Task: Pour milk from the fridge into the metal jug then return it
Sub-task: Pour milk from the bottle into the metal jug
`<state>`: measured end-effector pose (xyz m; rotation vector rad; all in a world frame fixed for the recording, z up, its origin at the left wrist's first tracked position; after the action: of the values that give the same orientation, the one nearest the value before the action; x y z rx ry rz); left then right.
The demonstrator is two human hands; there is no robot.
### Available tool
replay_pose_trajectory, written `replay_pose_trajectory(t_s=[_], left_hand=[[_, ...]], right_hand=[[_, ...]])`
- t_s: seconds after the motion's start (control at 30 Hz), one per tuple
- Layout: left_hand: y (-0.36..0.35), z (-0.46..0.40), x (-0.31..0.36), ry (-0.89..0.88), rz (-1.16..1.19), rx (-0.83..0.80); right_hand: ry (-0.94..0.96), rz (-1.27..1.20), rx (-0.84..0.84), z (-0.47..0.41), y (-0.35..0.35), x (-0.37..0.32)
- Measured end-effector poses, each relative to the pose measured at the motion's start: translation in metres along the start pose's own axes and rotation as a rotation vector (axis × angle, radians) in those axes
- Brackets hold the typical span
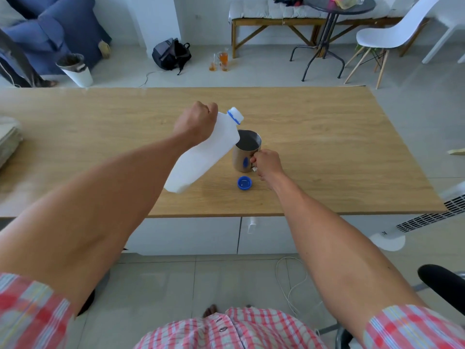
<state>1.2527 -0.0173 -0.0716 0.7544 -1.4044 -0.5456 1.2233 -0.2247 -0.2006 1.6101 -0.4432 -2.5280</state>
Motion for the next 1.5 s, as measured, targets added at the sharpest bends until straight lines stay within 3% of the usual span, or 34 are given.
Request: replay_pose_trajectory(t_s=[0.63,1.5], left_hand=[[-0.042,0.000,-0.008,0.056,-0.255,-0.065],[-0.044,-0.009,0.008,0.012,-0.444,-0.123]], right_hand=[[0.022,0.016,0.002,-0.004,0.000,0.003],[0.026,0.038,0.010,-0.006,-0.003,0.003]])
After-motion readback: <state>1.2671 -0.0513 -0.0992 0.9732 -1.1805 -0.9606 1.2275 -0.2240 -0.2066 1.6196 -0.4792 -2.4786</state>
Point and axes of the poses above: each hand's wrist, its own z-axis away from the middle knuckle, its own y-axis out of the back of the hand, x = y × z, the point moved 5 cm from there along -z, towards the middle knuckle, and after that the axes turned 5 degrees about z, right-handed, at the moved point
